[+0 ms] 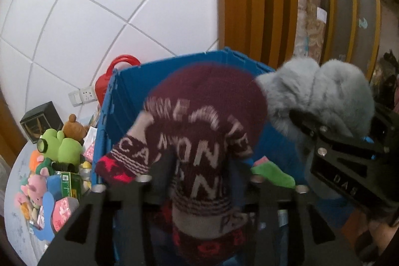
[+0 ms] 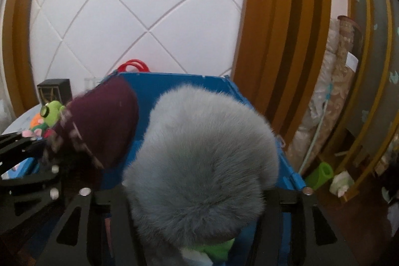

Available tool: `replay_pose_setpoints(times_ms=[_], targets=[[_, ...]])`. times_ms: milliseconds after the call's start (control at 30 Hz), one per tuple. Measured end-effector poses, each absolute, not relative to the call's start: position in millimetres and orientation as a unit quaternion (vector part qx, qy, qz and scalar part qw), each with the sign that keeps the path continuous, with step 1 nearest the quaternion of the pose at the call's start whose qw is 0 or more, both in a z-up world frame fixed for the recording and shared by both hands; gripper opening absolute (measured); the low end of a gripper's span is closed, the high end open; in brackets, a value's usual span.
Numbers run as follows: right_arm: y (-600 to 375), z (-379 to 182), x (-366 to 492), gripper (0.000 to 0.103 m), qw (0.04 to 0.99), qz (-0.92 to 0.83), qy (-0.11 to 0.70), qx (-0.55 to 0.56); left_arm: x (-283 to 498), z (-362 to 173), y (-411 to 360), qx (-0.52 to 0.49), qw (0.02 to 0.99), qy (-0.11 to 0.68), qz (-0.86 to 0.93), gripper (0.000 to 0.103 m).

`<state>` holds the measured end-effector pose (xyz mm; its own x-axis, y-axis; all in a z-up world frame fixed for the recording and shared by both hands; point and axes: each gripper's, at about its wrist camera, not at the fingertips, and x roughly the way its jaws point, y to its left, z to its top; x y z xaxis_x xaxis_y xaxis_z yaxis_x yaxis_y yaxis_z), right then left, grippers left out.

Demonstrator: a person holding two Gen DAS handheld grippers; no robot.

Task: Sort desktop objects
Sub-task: 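Open both tools to drop the beanie and grey plush into the crate, then move both tools back over the heap of items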

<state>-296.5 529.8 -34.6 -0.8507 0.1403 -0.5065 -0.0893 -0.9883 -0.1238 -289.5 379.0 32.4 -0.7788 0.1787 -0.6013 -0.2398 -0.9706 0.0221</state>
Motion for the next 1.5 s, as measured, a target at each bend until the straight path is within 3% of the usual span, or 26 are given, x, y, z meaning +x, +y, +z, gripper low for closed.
replay_pose_setpoints(times_ms=[33, 67, 100, 133, 300, 733, 1000, 1233, 1500], targets=[[535.0, -35.2, -297.8, 0.067, 0.061, 0.961, -0.044, -0.267, -288.5, 33.1, 379.1, -0.312, 0.108, 0.047, 0.943, 0.070], [538.9, -35.7, -298.8, 0.070, 0.062, 0.961, -0.042, -0.268, -288.3, 33.7, 378.8, -0.313, 0.104, 0.047, 0.943, 0.077], [541.5, -36.0, -298.6, 0.080, 0.063, 0.960, -0.040, -0.269, -288.3, 33.8, 379.3, -0.314, 0.104, 0.048, 0.942, 0.082], [543.5, -36.4, -298.2, 0.093, 0.066, 0.960, -0.038, -0.270, -288.5, 33.9, 379.8, -0.316, 0.106, 0.048, 0.941, 0.082], [555.6, -34.9, -293.6, 0.103, 0.078, 0.959, -0.034, -0.270, -292.7, 31.3, 378.1, -0.340, 0.107, 0.044, 0.933, 0.082], [563.3, -27.6, -255.0, 0.103, 0.080, 0.954, -0.021, -0.287, -260.0, 33.7, 367.9, -0.337, 0.129, 0.043, 0.932, 0.082], [539.2, -31.1, -234.7, 0.103, 0.053, 0.958, -0.030, -0.279, -226.7, 40.7, 336.3, -0.308, 0.091, 0.037, 0.946, 0.082], [489.3, -20.5, -229.8, 0.103, -0.013, 0.968, -0.040, -0.249, -195.3, 41.1, 276.4, -0.294, 0.029, 0.019, 0.955, 0.082], [400.4, -19.9, -239.1, 0.103, -0.087, 0.966, -0.058, -0.238, -164.9, 17.5, 153.7, -0.312, -0.061, -0.019, 0.948, 0.082]])
